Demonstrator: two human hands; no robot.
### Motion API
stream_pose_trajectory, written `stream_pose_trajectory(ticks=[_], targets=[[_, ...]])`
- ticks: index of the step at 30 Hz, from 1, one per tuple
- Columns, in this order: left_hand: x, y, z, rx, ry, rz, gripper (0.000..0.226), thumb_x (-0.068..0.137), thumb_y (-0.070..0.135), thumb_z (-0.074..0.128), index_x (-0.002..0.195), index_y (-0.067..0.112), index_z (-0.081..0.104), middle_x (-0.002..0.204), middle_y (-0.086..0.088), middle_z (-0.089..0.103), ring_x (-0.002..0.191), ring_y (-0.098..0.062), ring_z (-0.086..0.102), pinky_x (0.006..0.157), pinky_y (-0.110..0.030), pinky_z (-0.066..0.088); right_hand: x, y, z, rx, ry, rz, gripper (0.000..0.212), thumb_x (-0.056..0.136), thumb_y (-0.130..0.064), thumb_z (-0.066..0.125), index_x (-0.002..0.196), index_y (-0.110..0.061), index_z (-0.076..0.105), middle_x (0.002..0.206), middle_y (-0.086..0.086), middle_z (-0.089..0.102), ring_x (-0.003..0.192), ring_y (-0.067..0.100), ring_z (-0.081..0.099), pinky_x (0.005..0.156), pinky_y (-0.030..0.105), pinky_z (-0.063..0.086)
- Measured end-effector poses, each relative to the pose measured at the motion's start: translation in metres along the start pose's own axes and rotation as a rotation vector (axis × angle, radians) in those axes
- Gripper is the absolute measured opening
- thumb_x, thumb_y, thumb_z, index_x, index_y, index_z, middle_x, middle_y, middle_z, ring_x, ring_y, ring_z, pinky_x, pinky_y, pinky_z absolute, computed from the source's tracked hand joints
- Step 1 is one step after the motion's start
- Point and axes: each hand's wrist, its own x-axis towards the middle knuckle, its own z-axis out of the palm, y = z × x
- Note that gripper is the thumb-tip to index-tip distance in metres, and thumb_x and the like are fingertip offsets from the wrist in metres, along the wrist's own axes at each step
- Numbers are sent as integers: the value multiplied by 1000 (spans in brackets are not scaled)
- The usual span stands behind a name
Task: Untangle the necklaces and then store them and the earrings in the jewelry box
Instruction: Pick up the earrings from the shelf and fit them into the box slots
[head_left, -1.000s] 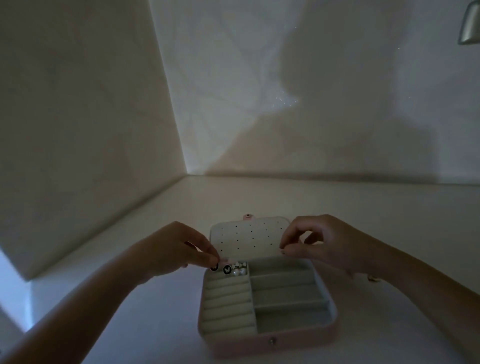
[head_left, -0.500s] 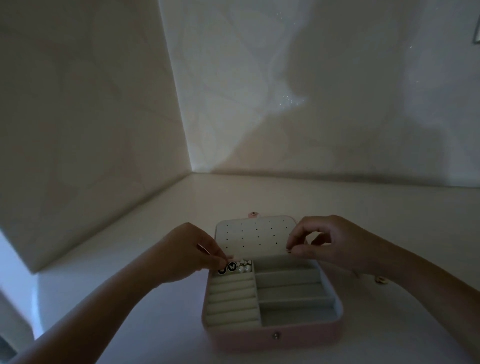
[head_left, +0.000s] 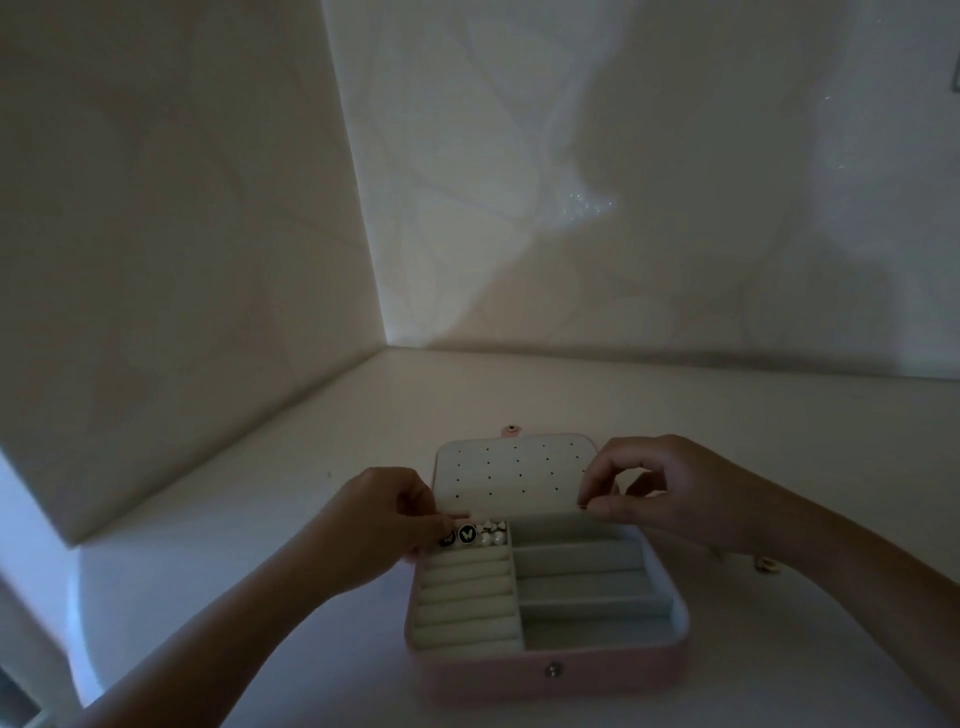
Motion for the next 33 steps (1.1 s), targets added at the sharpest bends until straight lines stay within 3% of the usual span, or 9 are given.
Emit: stream_pose_trajectory(ticks=[6,10,13,15,19,24,29,33], targets=[[-2,0,12,-38,144,46,27,83,22,71,64,15,53,58,4,57,52,0,49,51,-11,36,-1,-7,-11,22,41,65,5,82,-26,74,87,-27,73,91,-12,70,80,0,65,73,16,50],[5,5,23,-58,204,67,35,85,16,68,59,13,46,57,2,53,51,0,49,48,-10,35,-7,0,-40,-148,122,143,4,84,-30,70,87,-33,70,87,-25,68,83,-6,63,73,14,45],[16,10,32,-25,224,120,39,86,14,67,58,14,40,60,-1,52,58,-5,54,48,-10,35,-17,6,-62,-242,145,233,7,83,-29,73,85,-34,70,80,-22,69,77,-7,62,68,14,43],[24,16,36,30,220,151,40,87,14,65,58,15,38,66,-3,55,70,-20,56,49,-11,33,-22,10,-71,-281,103,299,10,82,-24,75,85,-32,71,77,-13,70,72,-2,64,68,20,49],[30,27,34,79,204,187,40,88,10,63,58,15,36,61,5,46,56,0,45,50,-8,35,-26,15,-77,-414,-5,417,12,83,-16,72,83,-28,69,69,-11,67,61,1,64,60,20,46],[37,32,19,211,126,154,37,87,18,65,59,17,41,67,6,49,62,-7,41,49,-13,31,-26,12,-76,-363,-35,430,9,83,-19,74,82,-26,68,71,-8,66,56,3,63,52,15,41],[39,46,2,411,-56,161,33,85,17,67,61,18,45,66,5,52,60,-7,44,54,-17,33,-21,9,-67,-420,-22,419,17,75,-34,80,88,-32,69,80,-12,66,63,4,63,60,20,48],[41,57,-4,466,30,220,26,84,19,68,67,23,48,73,9,52,65,-2,45,55,-16,31,-17,10,-59,-481,8,381,14,71,-37,82,78,-35,71,77,-13,67,70,1,62,57,16,43]])
